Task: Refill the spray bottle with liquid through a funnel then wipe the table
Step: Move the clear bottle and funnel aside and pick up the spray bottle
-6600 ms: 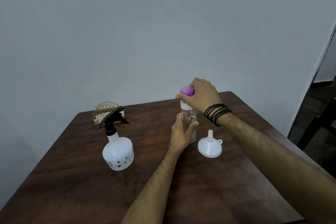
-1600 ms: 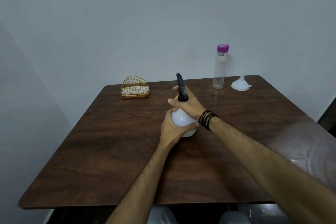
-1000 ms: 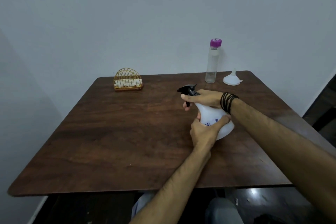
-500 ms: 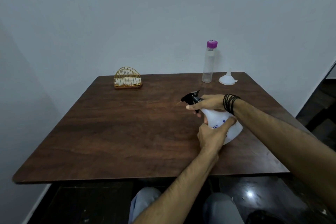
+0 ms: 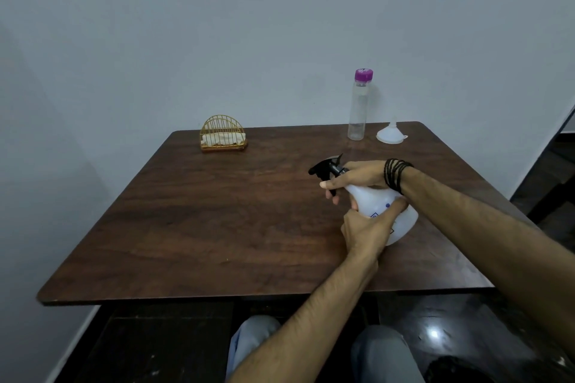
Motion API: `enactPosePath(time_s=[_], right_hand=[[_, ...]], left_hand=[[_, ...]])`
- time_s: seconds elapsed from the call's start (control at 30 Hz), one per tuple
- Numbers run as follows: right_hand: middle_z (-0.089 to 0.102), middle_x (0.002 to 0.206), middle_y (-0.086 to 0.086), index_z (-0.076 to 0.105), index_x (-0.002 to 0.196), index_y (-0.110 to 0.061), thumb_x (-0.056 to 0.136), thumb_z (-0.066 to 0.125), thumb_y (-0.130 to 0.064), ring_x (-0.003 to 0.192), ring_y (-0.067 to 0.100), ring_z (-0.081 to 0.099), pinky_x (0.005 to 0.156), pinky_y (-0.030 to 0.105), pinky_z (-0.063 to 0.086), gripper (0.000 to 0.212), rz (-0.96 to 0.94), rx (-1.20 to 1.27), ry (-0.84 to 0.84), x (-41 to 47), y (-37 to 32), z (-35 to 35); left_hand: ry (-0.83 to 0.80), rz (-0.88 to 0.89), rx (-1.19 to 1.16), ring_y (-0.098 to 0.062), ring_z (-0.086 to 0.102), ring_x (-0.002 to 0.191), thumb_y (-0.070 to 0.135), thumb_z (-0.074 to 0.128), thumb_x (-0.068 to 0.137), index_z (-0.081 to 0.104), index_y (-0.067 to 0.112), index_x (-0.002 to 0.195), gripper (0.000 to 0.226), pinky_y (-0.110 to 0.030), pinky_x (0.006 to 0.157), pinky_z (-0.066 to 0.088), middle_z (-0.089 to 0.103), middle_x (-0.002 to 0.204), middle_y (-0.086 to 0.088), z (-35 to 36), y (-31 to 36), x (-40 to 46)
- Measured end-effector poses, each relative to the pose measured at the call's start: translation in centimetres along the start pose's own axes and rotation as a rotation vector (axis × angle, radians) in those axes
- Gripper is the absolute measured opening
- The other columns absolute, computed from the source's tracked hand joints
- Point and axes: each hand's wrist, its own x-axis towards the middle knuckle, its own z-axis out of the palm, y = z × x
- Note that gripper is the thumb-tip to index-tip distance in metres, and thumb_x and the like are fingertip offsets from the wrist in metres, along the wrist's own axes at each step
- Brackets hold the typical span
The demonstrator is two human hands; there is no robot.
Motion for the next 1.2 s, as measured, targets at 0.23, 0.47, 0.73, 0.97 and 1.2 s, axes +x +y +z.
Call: enactPosePath(time_s=[0.23, 0.47, 0.73, 0.97, 1.2], right_hand=[[0.072, 0.086, 0.011, 0.068, 0.094, -0.005, 0.090, 0.068, -0.044, 0.059, 0.024, 0.065, 0.062, 0.033, 0.056, 0.040, -0.035, -0.015, -0.018, 0.5, -1.2, 0.7], [0.074, 0.108, 0.012, 0.069, 0.112, -0.004, 0.093, 0.063, -0.048, 0.058, 0.022, 0.064, 0.064, 0.032, 0.056, 0.048, -0.119, 0.034, -0.007, 1.0, -2.0, 1.6], [0.075, 0.105, 0.011, 0.067, 0.115, -0.008, 0.092, 0.062, -0.048, 0.062, 0.027, 0.068, 0.068, 0.034, 0.058, 0.047, -0.294, 0.162, 0.161, 1.9, -3.4, 2.6], [0.078, 0.097, 0.004, 0.066, 0.103, -0.019, 0.093, 0.064, -0.047, 0.083, 0.020, 0.074, 0.088, 0.032, 0.057, 0.029, -0.436, 0.162, 0.265, 4.5, -7.5, 6.6], [0.068, 0.122, -0.004, 0.065, 0.118, -0.027, 0.074, 0.067, -0.068, 0.114, 0.014, 0.064, 0.102, 0.042, 0.051, 0.060, -0.531, -0.009, 0.292, 8.1, -10.1, 10.5]], left_hand=[[0.042, 0.006, -0.005, -0.010, 0.069, 0.097, 0.066, 0.083, 0.048, 0.065, 0.017, 0.120, 0.089, -0.033, 0.086, 0.059, 0.071, 0.105, 0.005, -1.0, 0.5, -0.6], [0.084, 0.051, 0.037, -0.011, 0.068, 0.099, 0.065, 0.086, 0.045, 0.063, 0.020, 0.118, 0.089, -0.033, 0.086, 0.060, 0.070, 0.108, 0.006, -2.6, 0.3, -0.1], [0.158, 0.138, 0.234, -0.018, 0.058, 0.117, 0.059, 0.088, 0.049, 0.053, 0.017, 0.130, 0.098, -0.041, 0.098, 0.053, 0.060, 0.125, 0.002, -6.0, 1.7, 1.0], [0.340, 0.244, 0.444, -0.023, 0.048, 0.133, 0.050, 0.093, 0.053, 0.043, 0.019, 0.143, 0.108, -0.043, 0.106, 0.046, 0.051, 0.140, -0.001, -13.1, 2.6, 2.5], [0.505, 0.281, 0.499, -0.025, 0.043, 0.138, 0.034, 0.092, 0.062, 0.039, 0.018, 0.148, 0.103, -0.041, 0.106, 0.041, 0.046, 0.147, -0.004, -21.2, 3.0, 3.5]])
